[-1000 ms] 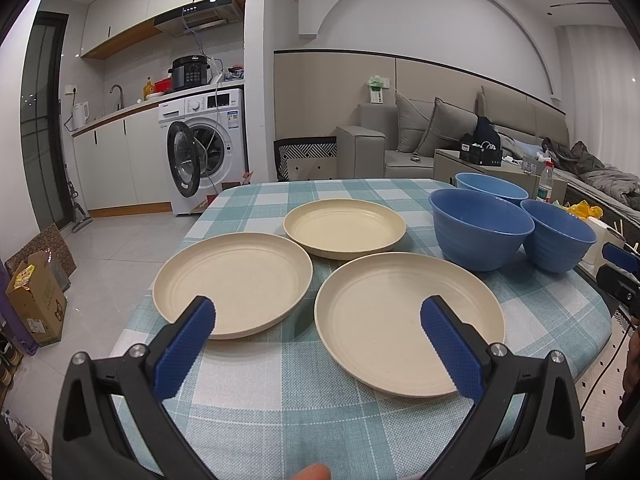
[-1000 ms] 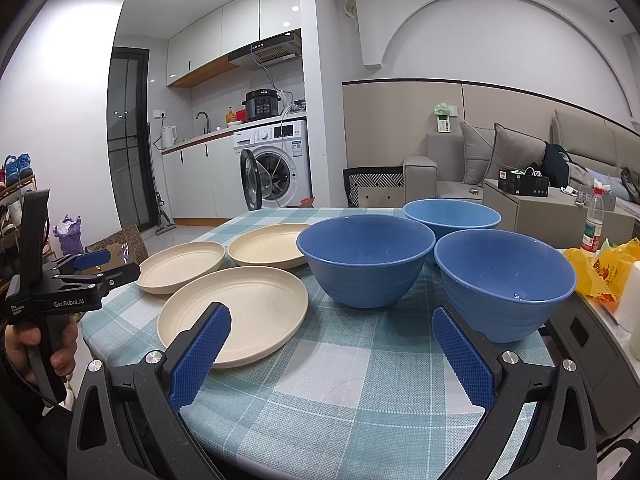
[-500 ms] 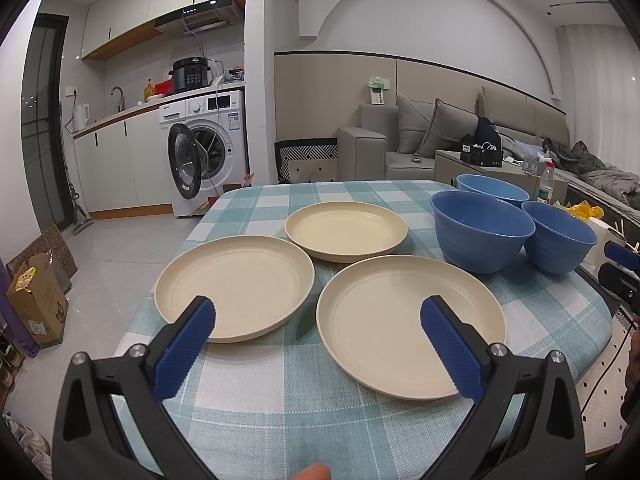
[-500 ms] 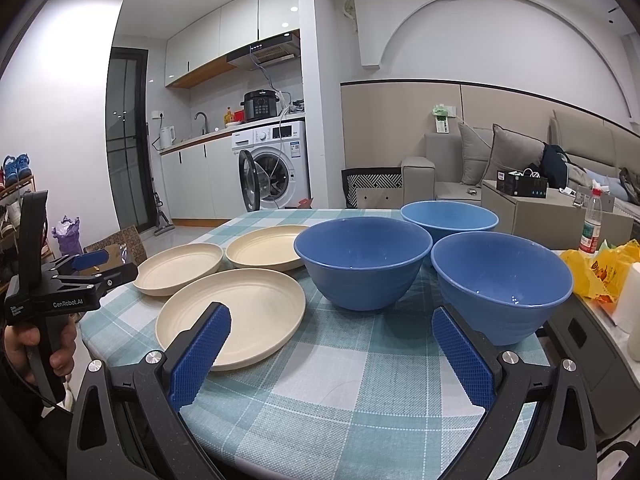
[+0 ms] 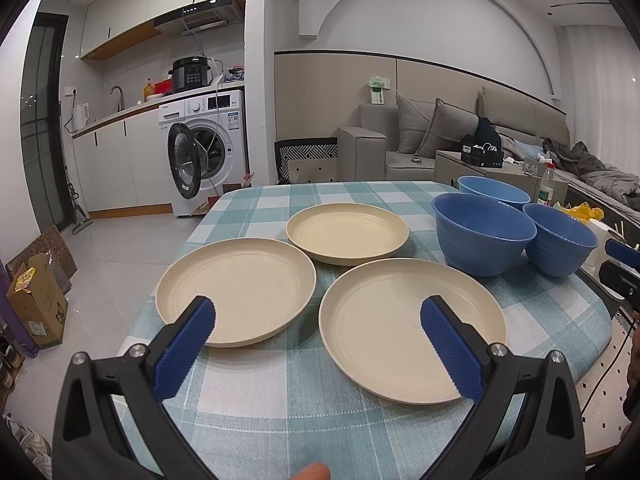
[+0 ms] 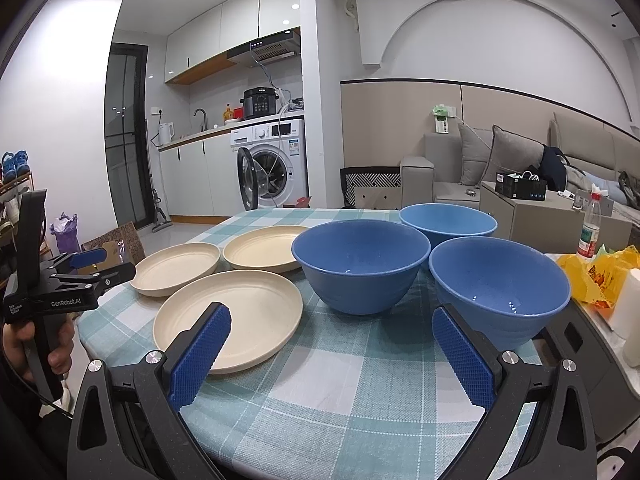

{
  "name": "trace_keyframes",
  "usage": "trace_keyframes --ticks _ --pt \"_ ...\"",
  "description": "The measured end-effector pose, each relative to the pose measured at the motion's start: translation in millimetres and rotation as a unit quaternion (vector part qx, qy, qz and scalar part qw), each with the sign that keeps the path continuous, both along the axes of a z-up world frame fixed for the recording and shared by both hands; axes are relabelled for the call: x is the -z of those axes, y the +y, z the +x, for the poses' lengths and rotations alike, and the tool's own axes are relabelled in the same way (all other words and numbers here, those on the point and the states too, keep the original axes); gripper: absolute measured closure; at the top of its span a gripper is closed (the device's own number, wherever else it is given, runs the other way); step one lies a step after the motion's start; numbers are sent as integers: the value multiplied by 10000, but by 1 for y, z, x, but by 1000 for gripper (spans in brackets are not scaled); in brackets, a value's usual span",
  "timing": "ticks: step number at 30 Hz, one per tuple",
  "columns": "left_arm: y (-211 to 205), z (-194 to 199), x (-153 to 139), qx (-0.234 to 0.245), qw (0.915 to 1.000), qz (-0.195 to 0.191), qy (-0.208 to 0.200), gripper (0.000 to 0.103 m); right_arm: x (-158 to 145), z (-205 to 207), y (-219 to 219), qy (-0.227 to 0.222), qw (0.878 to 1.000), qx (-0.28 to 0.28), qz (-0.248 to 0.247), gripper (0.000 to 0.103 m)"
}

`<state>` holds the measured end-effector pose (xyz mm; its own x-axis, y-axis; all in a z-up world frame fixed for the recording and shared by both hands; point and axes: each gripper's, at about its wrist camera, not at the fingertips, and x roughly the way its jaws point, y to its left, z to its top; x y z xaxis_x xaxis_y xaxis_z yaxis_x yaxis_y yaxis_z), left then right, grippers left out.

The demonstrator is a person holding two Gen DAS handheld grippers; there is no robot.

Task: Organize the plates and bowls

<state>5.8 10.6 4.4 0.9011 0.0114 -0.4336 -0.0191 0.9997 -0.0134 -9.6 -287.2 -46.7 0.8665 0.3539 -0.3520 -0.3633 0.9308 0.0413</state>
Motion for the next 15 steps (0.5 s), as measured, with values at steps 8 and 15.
trace_keyframes --ticks 8,15 --pt "2 11 -5 90 9999 -95 99 0 -8 4 2 3 9999 -52 -124 0" --pt "5 22 -10 128 9997 -123 193 0 -18 15 6 125 9996 -119 -210 0"
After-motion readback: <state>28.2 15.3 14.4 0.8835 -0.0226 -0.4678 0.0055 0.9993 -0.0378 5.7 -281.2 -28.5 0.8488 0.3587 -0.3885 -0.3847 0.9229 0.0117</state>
